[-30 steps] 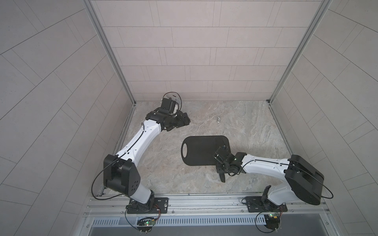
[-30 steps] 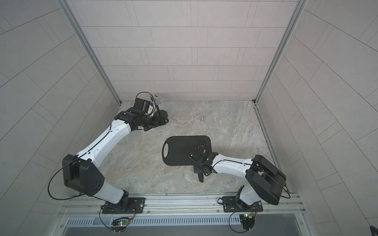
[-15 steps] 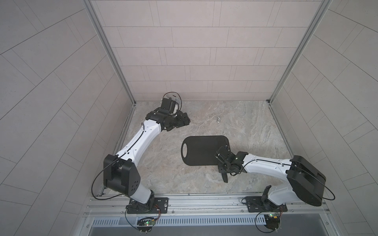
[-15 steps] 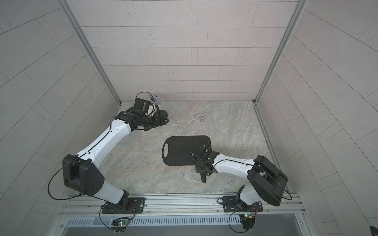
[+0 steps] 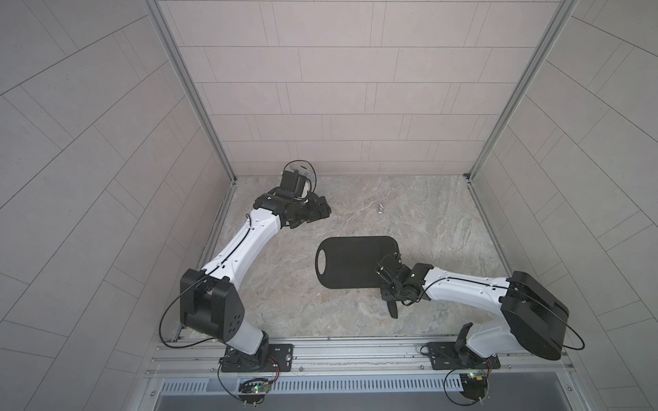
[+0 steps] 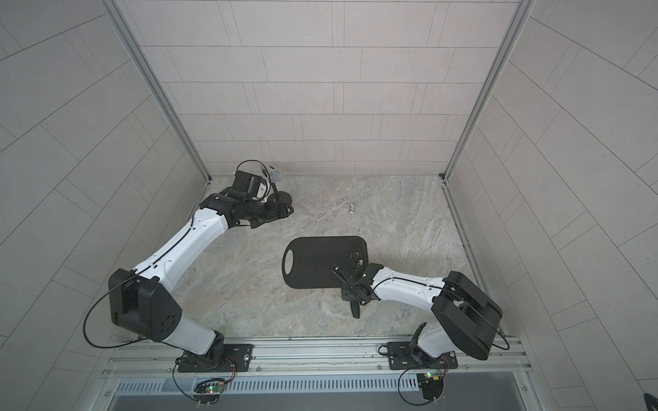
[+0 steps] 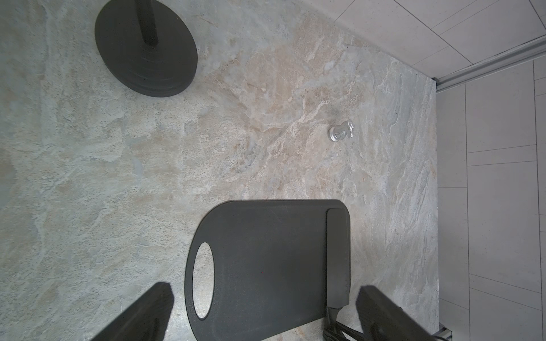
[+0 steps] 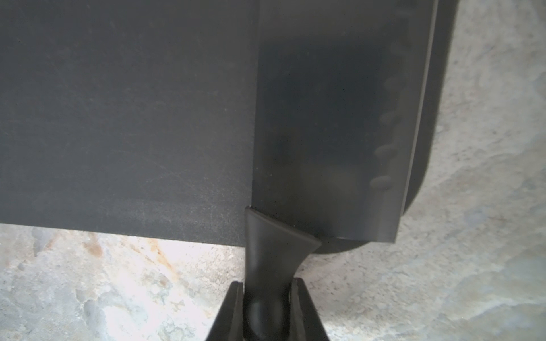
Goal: Align the knife with the edge of the cutting board
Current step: Adjust the knife at the edge of the cutting board.
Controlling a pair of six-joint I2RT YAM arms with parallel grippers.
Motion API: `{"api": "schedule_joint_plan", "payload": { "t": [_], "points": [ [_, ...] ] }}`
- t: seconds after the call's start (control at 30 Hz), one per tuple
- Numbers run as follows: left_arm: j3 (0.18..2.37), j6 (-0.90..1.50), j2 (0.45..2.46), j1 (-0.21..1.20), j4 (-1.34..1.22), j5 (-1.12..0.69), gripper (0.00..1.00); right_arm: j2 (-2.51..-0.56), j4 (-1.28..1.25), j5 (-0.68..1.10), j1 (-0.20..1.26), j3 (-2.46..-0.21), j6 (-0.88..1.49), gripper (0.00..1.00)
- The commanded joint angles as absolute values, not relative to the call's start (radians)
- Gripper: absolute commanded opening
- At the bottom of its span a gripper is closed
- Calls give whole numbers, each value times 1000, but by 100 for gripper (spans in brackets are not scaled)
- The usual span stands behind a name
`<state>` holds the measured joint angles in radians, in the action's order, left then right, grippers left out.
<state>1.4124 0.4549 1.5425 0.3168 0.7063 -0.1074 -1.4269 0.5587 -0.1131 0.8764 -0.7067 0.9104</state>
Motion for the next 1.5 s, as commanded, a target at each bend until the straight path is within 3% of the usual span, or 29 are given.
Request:
{"api": "schedule_joint_plan", "payload": {
  "t": [0.0,0.7,0.97,1.1,1.47],
  "points": [
    [1413,438,1533,324,726,-107,100,-1420,616,-149,864,-681,913,21],
    [1413,436,1535,324,726,-104,100,-1427,604,-145,847,-686,902,22],
    [1413,436,1533,324,727,-102,100,-1423,604,-145,847,-686,900,37],
    [1413,436,1533,324,726,-103,100,-1411,602,-142,847,-686,899,40],
    [1413,434,1531,325,727,-101,100,-1414,566,-118,847,-680,903,36]
  ]
}}
